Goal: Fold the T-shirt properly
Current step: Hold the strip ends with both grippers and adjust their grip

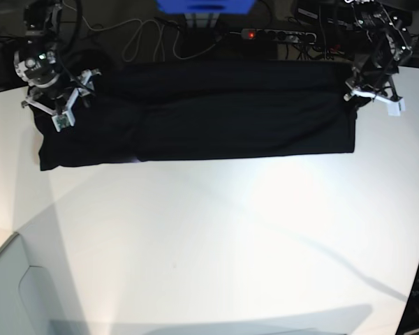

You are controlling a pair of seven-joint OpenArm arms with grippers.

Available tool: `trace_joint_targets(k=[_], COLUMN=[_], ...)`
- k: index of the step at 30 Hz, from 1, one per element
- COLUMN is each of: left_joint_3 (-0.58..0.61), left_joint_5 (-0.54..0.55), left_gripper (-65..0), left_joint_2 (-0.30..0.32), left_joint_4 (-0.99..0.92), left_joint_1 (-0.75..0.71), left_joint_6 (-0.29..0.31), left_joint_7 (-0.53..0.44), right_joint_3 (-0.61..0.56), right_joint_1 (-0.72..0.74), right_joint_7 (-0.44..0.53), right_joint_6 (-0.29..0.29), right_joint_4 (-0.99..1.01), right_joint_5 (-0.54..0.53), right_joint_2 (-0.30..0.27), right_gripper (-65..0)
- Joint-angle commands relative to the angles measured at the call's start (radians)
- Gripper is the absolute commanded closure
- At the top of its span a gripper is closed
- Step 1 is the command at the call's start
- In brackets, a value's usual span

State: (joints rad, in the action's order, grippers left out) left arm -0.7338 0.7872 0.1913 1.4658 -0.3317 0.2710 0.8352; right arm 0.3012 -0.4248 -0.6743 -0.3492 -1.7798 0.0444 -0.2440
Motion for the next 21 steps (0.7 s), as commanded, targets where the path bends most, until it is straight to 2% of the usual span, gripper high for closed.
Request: trace_joint_targets(k=[1, 5, 12, 16, 21], left_joint_3=[0.003, -0.002, -0.007, -0.056, -0.059], left_joint_5=[-0.024, -0.024, -0.016, -0.016, -0.016], left_gripper=[-11.9, 0.0, 0.0, 0.0, 0.0], left_joint_2=[0.000, 0.001, 0.030, 0.026, 0.023], left_joint_4=[0.002, 0.008, 0.025, 0.103, 0.204], left_joint_1=[-0.008, -0.008, -0.005, -0.004, -0.004], left_joint_6=[-0.008, -0.008, -0.008, -0.009, -0.016], left_joint_7=[0.039, 0.039, 0.039, 0.039, 0.040], right_joint_3=[0.002, 0.000, 0.000, 0.005, 0.002], right_joint_1=[0.002, 0.002, 0.002, 0.002, 0.001], right_joint_7=[0.015, 0.015, 0.015, 0.015, 0.015], right_joint_6=[-0.007, -0.007, -0.007, -0.007, -0.007], right_joint_4=[-0.015, -0.015, -0.013, -0.013, -0.013], right_joint_5=[-0.007, -0.007, -0.005, -0.005, -0.005], right_joint_2=[-0.010, -0.010, -0.010, -0.012, -0.012], right_gripper=[-44.0, -44.0, -44.0, -44.0, -44.0])
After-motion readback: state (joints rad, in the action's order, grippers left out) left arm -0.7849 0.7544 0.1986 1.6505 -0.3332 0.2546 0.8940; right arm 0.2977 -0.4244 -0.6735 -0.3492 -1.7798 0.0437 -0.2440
